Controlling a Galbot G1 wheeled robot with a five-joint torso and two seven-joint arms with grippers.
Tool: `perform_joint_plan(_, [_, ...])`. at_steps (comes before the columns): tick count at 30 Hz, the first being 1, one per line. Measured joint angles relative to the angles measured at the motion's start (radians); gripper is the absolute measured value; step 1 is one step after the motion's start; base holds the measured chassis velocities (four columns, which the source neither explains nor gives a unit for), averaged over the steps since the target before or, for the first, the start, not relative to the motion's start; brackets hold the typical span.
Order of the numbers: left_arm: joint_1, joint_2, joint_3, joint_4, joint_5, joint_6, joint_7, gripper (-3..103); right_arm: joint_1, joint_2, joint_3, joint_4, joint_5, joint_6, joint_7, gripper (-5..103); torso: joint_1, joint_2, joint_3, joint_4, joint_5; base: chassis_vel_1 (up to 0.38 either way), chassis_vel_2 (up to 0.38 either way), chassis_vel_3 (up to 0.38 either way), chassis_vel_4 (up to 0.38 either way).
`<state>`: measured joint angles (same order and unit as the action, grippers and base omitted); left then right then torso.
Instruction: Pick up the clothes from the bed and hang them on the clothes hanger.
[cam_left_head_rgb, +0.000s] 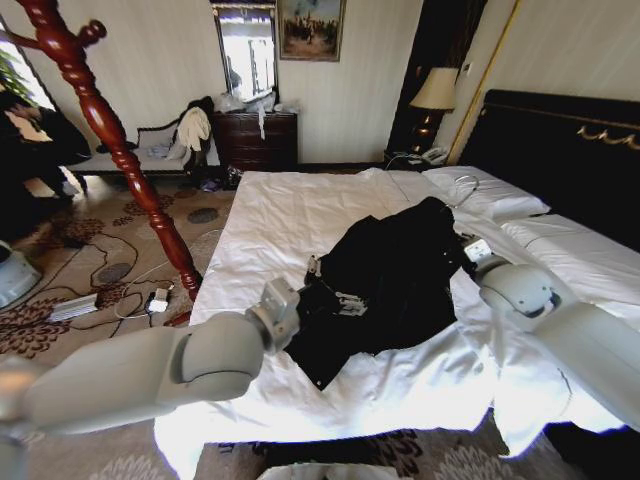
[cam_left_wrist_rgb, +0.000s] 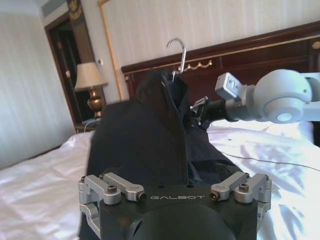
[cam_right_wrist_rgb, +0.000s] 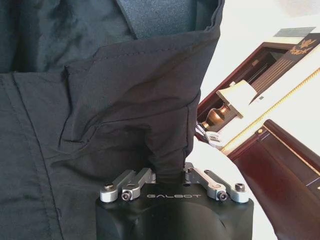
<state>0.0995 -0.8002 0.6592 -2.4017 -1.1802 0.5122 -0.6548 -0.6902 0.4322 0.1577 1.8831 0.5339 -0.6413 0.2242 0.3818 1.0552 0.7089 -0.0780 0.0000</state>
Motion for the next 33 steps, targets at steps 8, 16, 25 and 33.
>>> perform_joint_plan(8, [-0.025, -0.154, 0.065, 0.081, -0.019, 0.047, -0.108, 100, 0.054, 0.02, -0.038, 0.0, 0.018, -0.006, 0.008, 19, 0.0, 0.0, 0.0, -0.0003, 0.0001, 0.0, 0.0, 0.0, 0.0])
perform_joint_plan(16, [-0.014, -0.18, 0.089, 0.123, 0.062, 0.077, -0.131, 100, 0.008, 0.008, -0.005, 0.004, 0.01, -0.002, 0.004, 19, 0.0, 0.0, 0.0, 0.0, 0.0001, 0.0, 0.0, 0.0, 0.0])
perform_joint_plan(25, [-0.04, -0.283, 0.105, 0.225, 0.104, 0.109, -0.178, 100, -0.009, -0.001, 0.013, 0.03, 0.007, 0.001, -0.001, 19, 0.0, 0.0, 0.0, -0.0001, 0.0001, 0.0, 0.0, 0.0, 0.0])
perform_joint_plan(33, [-0.029, -0.298, 0.121, 0.247, 0.121, 0.11, -0.188, 68, -0.068, -0.018, 0.061, 0.033, 0.001, 0.009, -0.007, 19, 0.0, 0.0, 0.0, 0.0001, 0.0, 0.0, 0.0, 0.0, 0.0])
